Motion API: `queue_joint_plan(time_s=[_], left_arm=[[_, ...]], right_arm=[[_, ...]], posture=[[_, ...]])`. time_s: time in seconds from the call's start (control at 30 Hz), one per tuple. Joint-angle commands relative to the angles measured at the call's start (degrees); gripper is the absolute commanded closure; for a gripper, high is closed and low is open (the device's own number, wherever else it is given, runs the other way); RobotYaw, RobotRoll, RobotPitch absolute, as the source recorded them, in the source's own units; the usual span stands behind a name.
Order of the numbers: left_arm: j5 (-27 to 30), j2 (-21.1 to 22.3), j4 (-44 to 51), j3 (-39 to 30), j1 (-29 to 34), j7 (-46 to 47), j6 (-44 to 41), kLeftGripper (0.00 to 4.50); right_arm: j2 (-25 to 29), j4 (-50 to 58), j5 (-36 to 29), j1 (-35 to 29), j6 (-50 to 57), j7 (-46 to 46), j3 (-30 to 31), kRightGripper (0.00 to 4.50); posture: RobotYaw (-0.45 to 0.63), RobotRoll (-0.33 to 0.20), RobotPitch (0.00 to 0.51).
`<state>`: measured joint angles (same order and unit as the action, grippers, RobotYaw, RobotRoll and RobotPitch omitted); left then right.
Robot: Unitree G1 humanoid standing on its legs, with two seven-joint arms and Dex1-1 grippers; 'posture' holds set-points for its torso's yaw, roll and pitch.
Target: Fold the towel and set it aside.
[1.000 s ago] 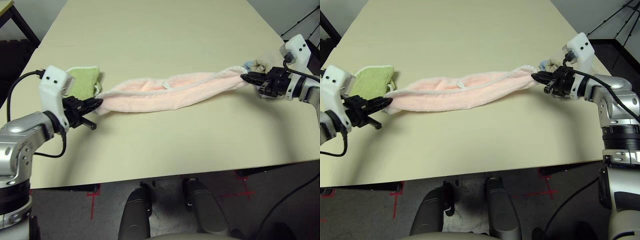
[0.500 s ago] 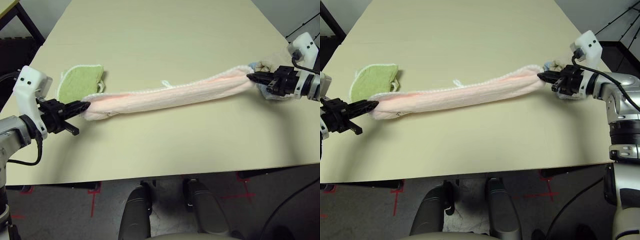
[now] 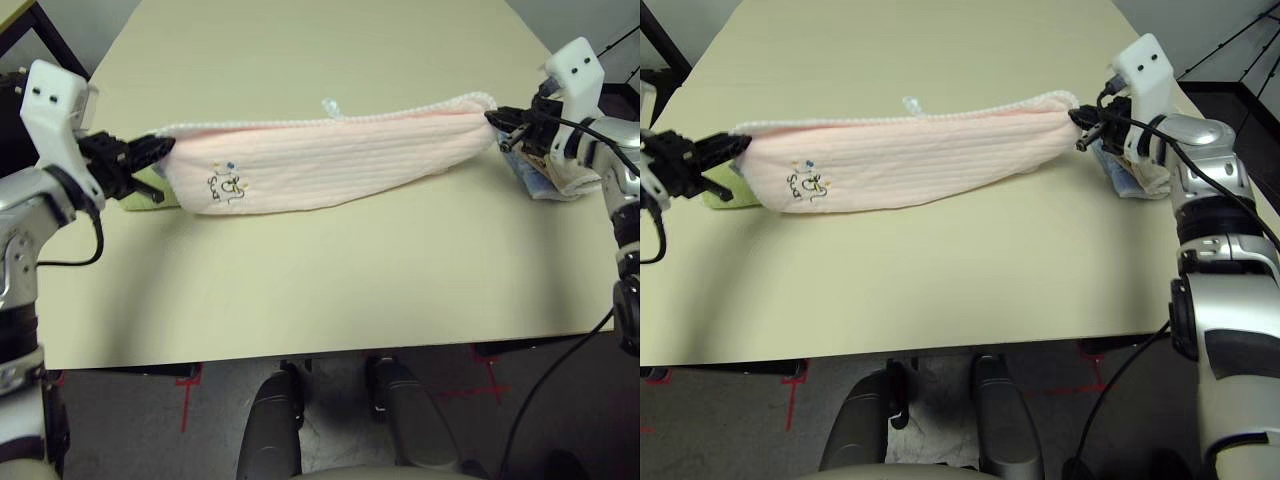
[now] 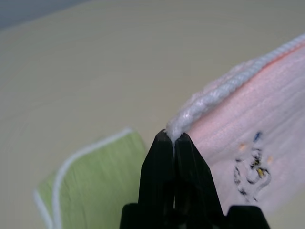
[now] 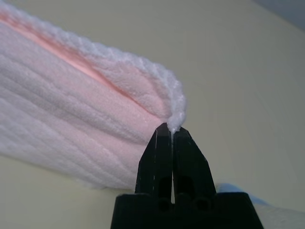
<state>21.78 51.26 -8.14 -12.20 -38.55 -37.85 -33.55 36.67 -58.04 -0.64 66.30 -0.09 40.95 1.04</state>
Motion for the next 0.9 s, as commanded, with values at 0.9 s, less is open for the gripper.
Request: queue_joint_plan(time_s=[0.9], left_arm=[[2.25, 2.24, 19.44, -8.49, 20.19, 0.11, -7.49, 4.47]], right_arm=[[7.75, 20.69, -11.10, -17.36, 11.12, 16.65, -6.70, 4.50]], posture=[[-0.16, 0.000, 0.224]])
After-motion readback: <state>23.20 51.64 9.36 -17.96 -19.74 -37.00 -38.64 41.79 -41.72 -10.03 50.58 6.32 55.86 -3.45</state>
